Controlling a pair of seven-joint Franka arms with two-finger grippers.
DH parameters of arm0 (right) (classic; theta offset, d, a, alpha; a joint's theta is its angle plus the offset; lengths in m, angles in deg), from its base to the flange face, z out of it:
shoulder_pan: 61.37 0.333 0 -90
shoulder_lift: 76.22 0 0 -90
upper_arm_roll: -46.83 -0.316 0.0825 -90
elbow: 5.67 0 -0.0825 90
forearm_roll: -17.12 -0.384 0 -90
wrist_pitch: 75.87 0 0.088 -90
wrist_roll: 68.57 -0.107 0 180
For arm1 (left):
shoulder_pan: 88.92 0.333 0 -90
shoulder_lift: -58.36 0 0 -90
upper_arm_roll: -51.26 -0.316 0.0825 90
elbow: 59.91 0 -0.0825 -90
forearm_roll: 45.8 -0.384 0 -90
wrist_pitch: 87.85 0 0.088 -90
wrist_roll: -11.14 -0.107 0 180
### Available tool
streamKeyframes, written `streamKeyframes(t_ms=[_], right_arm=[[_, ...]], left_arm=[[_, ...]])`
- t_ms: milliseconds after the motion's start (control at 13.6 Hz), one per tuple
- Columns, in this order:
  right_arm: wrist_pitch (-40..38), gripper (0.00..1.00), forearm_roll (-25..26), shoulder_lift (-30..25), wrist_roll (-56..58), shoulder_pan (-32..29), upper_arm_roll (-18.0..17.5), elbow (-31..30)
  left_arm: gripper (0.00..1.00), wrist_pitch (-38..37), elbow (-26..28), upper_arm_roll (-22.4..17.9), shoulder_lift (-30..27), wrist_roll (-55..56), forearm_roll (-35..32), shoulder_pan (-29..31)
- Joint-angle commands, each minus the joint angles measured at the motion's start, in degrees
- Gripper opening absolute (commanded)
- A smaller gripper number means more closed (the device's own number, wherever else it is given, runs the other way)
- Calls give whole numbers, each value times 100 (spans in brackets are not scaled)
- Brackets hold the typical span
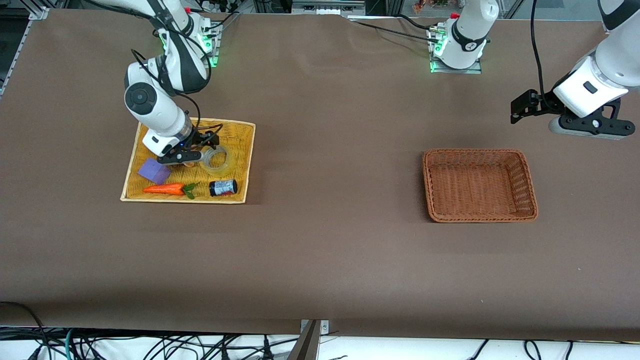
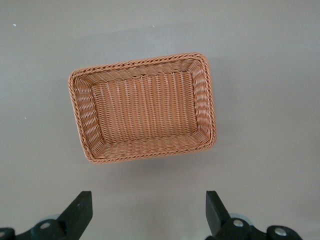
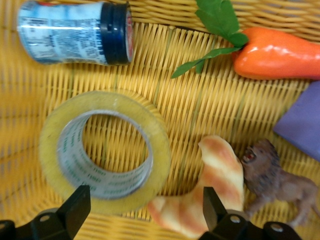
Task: Transfer tape with both arms
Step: 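Reach the right gripper down over the tape roll in the yellow tray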
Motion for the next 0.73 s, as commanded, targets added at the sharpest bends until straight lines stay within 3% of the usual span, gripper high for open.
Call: streamKeyframes(t_ms=[0,220,293,586,659], right_arm=[[348,99,-4,239,-90,-50,0,20],[446,91,-4,407,-90,-59,9,134],[472,78,-13,451,-90,-59,9,143],[543,1,-39,574,-116,-59,9,248],[516,0,-39,574,-229,-50,1,327]], left_arm=[[100,-35,-141,46,67,-16,-43,33],[100,-44,-141,46,67,-16,-43,33],[100,-35,-141,46,67,-16,-43,33],[100,-44,-141,46,67,-16,-43,33],[100,-44,-141,46,67,-16,-43,33]])
